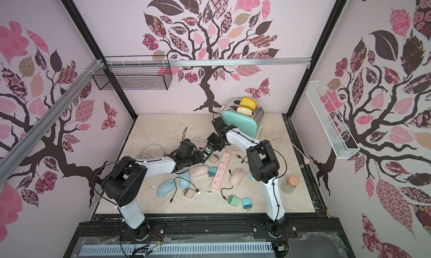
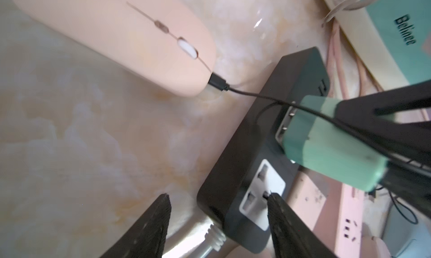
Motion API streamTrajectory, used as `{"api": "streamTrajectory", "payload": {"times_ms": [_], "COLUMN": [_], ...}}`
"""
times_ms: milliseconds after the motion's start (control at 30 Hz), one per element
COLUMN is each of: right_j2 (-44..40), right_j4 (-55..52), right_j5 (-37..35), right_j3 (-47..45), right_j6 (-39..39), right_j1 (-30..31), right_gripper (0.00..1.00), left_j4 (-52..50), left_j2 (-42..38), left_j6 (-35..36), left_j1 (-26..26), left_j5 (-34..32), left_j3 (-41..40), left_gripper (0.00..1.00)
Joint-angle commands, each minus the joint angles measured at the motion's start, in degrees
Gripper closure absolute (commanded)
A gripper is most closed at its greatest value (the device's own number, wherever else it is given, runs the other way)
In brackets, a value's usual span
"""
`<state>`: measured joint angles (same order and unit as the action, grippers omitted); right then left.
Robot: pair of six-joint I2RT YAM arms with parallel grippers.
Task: Unplug the wireless mouse
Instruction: Remove the plug from the socket.
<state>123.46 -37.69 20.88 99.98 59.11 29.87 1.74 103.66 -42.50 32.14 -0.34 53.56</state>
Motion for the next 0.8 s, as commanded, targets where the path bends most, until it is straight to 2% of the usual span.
{"api": "streamTrajectory", "payload": {"times_ms": [0,100,233,533,667,733,767], "right_j2": [-0.63,-1.56,-4.35,-11.48,-10.77,-9.88,-9.34], "right_j4": [-0.46,0.43,1.17,13.36,4.28,-6.55,-8.7], "right_j5": [0.8,1.59,3.37,13.49,11.46,2.56,0.35], "right_j3": [-1.15,-2.16,-4.16,-15.12,-11.22,-5.8,-5.02], "right_j6": [0.03,0.71,1.29,7.94,-2.68,-12.64,-15.81], "right_j1": [0.65,0.78,1.31,1.16,1.07,1.41,1.58], "right_gripper": [1.0,1.0,1.0,1.0,1.0,1.0,1.0], "left_j4": [-1.89,-6.02,-4.66,-5.32,-5.18,-5.94,-6.26], "left_j2": [3.41,7.76,11.6,14.72,14.34,14.18,14.13], "left_j6": [0.84,-0.37,-2.26,-1.81,-0.49,0.33,0.65], "left_j1": [-0.04,-0.38,-2.14,-3.5,-4.17,-4.19,-4.28], "left_j5": [-0.47,-1.13,2.38,1.45,0.85,0.19,-0.12], "left_j3": [2.3,4.97,4.3,4.02,3.21,3.48,3.72], "left_gripper": [0.33,0.42,0.49,0.53,0.53,0.53,0.53]}}
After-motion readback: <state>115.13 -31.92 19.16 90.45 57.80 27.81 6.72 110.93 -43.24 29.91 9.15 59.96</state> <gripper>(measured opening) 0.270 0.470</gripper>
